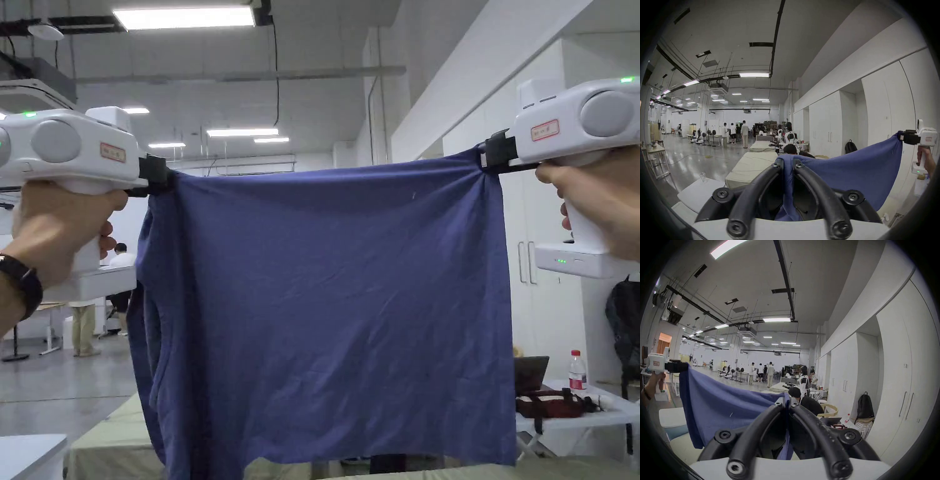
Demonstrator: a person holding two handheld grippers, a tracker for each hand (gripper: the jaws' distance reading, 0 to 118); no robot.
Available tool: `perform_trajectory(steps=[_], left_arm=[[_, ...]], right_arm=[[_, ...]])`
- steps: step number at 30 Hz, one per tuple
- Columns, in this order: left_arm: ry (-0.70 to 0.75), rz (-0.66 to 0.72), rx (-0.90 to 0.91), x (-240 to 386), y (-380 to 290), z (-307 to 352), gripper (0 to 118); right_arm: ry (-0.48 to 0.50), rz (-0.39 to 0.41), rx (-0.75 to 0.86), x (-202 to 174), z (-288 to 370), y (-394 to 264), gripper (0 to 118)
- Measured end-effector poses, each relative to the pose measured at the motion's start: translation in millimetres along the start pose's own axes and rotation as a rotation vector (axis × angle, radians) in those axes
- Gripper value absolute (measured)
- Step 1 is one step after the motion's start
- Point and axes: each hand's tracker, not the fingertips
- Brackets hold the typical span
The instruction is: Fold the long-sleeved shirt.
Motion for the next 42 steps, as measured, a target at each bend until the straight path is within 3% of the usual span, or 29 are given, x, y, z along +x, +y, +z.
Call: perform_trajectory(steps=[14,28,42], left_arm=[[0.023,0.003,-0.007,-12,-12,-29,8],[0.058,-0.021,0.01,-26,-15,-136,8],[0.083,-0.023,-0.021,-35,-65,-256,8]], right_arm=[[-0.006,0.015,-0.012,-6,-36,-13,6],[-0.059,0.07,-0.018,-1,-157,-31,6],[-0.08,0.107,-0.033,9,-269,-81,6]])
